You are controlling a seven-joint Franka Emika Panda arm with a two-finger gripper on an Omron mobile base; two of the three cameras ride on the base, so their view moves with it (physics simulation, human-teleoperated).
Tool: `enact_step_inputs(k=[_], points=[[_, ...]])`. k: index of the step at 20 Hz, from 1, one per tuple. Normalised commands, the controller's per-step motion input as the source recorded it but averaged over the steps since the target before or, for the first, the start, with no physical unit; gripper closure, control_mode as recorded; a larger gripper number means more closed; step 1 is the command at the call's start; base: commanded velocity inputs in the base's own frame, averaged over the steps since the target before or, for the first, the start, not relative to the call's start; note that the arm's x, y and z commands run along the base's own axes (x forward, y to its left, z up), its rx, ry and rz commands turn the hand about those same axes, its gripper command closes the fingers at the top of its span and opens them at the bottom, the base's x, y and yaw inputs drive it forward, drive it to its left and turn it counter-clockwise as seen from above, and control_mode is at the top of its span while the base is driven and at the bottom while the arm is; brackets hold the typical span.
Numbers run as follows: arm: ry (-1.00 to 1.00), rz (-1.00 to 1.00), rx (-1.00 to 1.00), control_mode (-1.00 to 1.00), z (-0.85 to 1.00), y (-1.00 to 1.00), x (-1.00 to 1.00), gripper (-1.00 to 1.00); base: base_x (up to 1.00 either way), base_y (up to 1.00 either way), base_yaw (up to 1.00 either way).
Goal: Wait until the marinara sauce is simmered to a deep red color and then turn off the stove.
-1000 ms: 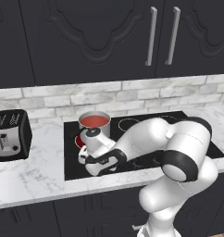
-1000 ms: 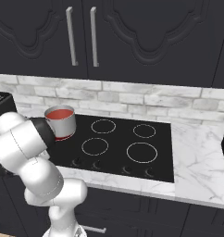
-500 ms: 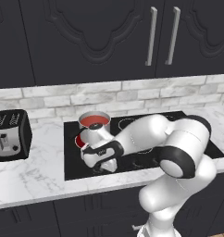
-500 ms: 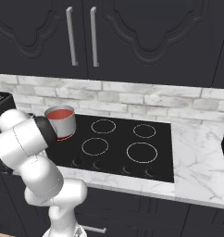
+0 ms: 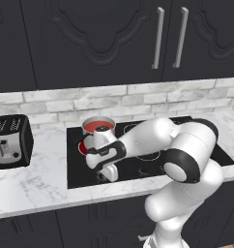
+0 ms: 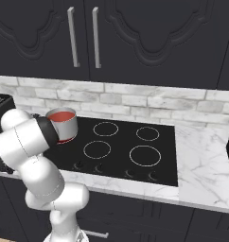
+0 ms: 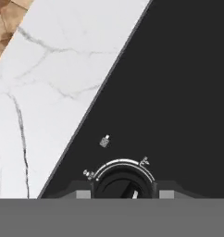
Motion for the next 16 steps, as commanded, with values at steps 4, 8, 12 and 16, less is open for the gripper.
enact_step_inputs(k=[4,8,12,16], points=[[0.06,-0.45,0.04,-1.00,-0.25,-0.25,0.00,1.00,0.00,0.00,0.00],[0.05,-0.51,0.06,-1.00,-0.32,-0.32,-0.08,1.00,0.00,0.00,0.00],[0.03,-0.55,0.08,-1.00,-0.36,-0.38,-0.17,1.00,0.00,0.00,0.00],[0.01,-0.58,0.08,-1.00,-0.39,-0.38,-0.22,1.00,0.00,0.00,0.00]])
